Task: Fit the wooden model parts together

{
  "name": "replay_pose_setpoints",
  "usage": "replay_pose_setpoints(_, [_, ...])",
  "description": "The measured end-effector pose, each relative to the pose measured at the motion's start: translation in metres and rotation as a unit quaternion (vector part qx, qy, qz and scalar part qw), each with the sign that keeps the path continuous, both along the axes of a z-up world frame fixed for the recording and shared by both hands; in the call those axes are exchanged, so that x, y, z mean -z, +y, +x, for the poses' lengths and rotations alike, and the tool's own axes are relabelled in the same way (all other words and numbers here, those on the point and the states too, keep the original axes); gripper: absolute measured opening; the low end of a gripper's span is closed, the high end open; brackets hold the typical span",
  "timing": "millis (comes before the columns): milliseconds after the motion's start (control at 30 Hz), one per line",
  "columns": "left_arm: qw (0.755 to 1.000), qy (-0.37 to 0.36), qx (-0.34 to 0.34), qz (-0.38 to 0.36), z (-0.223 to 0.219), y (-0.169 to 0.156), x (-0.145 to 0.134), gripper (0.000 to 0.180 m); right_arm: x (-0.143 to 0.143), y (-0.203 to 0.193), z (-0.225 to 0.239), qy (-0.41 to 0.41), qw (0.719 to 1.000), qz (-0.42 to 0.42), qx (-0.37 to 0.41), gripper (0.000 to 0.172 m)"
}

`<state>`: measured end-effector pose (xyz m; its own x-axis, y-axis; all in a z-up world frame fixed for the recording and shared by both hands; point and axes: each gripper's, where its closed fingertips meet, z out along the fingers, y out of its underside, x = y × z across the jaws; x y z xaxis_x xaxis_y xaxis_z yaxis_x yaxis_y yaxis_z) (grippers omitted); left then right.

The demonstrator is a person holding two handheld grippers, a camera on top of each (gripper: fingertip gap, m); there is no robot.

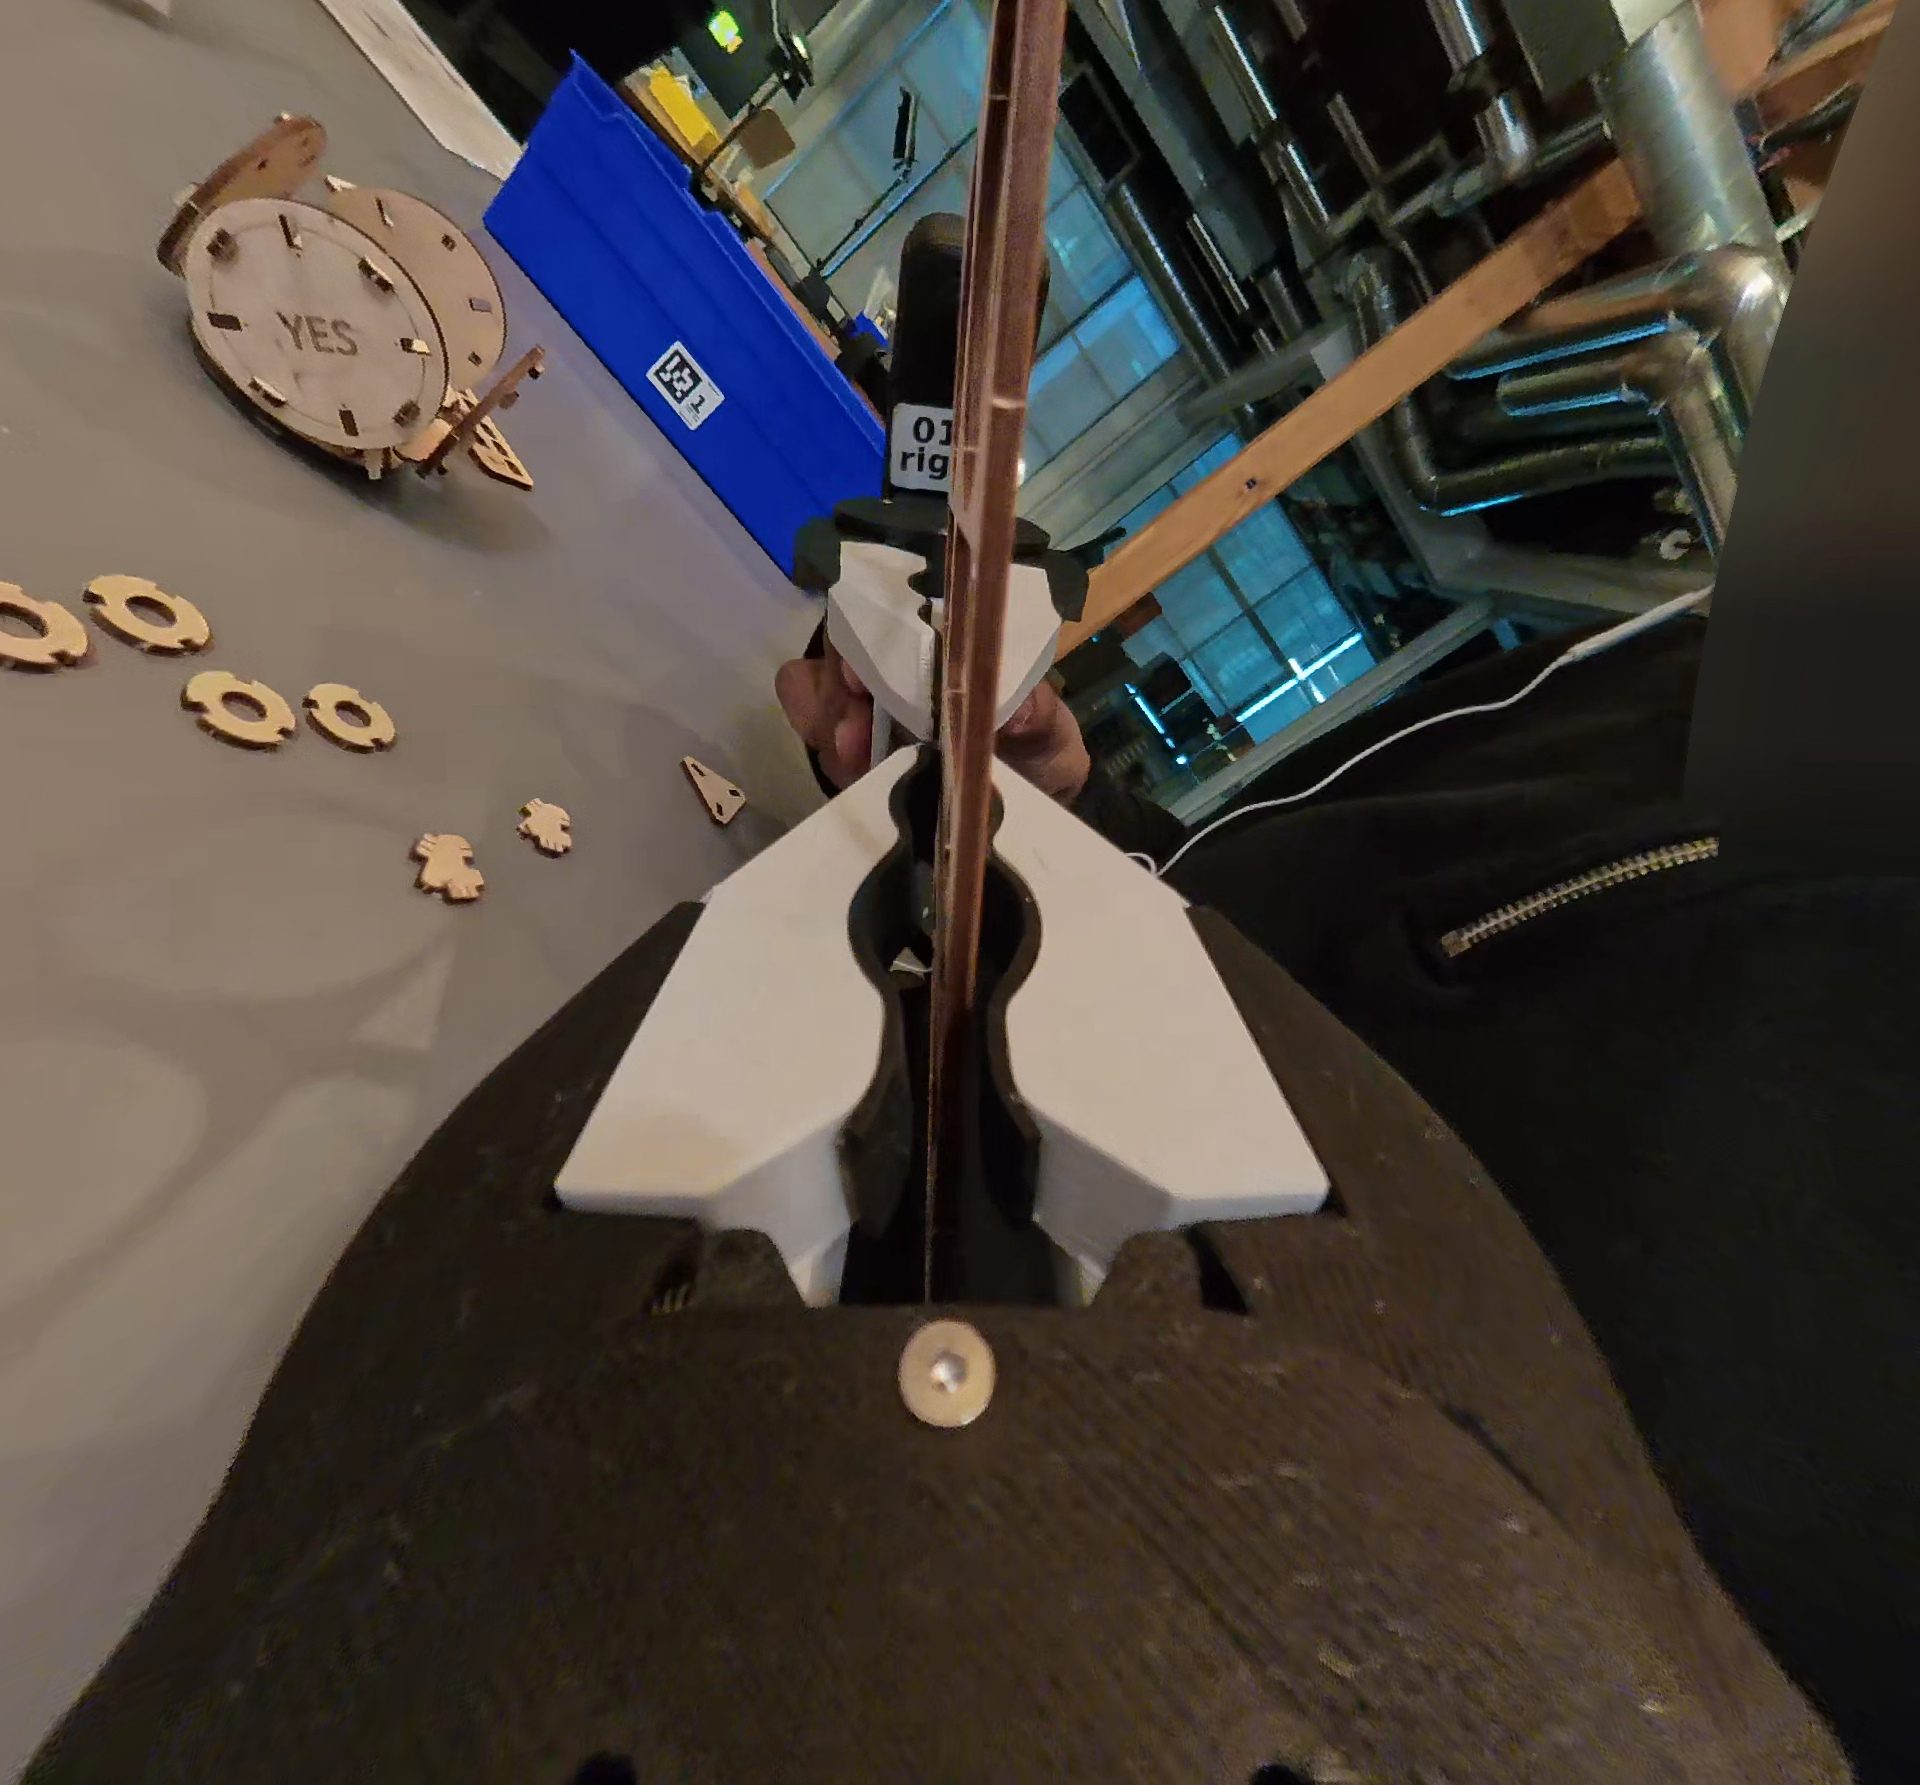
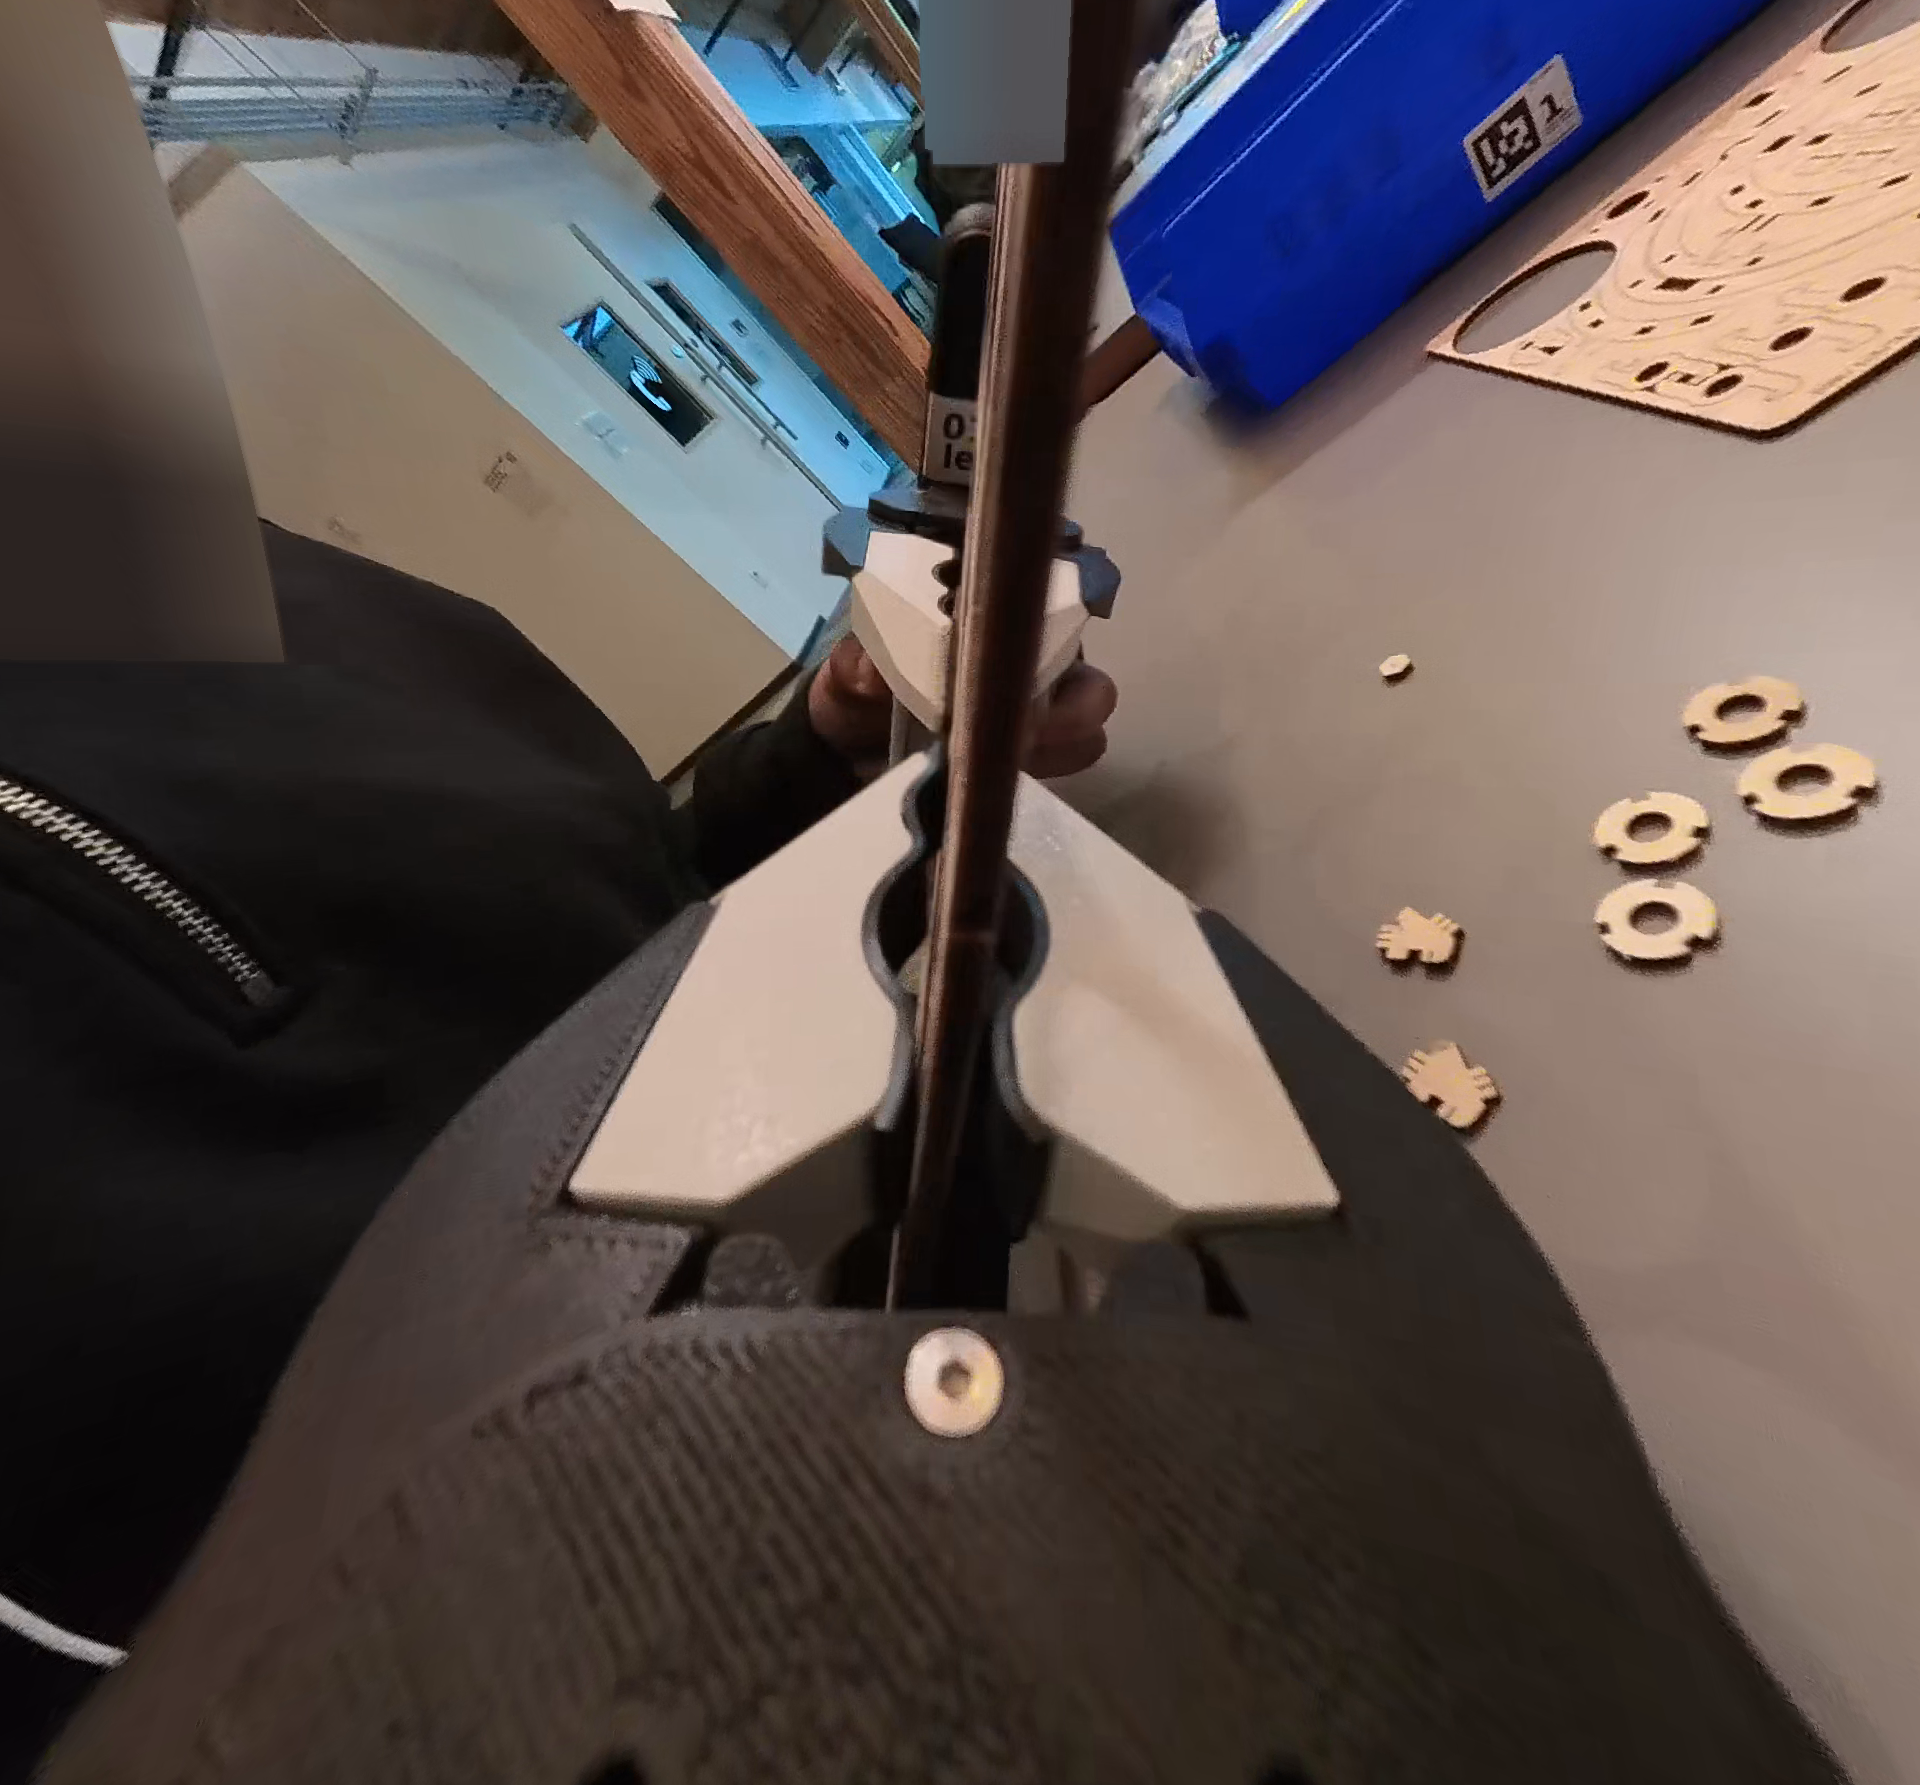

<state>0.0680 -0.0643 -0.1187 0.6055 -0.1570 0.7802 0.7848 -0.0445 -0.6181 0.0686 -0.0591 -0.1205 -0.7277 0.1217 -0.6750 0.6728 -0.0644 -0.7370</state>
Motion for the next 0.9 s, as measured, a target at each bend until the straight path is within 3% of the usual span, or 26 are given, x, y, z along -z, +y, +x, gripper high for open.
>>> replay_pose_setpoints(133, [0.997, 0.058, -0.057, 0.002, -0.009, -0.001, 0.001, 0.014, 0.0, -0.001, -0.005, 0.002, 1.0, 0.003, 0.023, 0.001])
replay_pose_setpoints(267, [0.991, 0.094, -0.097, -0.021, -0.018, -0.002, 0.004, 0.015, -0.001, -0.004, -0.008, 0.009, 0.999, -0.001, 0.047, 0.001])
replay_pose_setpoints(900, [0.987, 0.098, -0.12, -0.035, -0.022, -0.004, 0.012, 0.015, 0.008, -0.007, -0.009, 0.042, 0.992, 0.082, 0.083, 0.003])
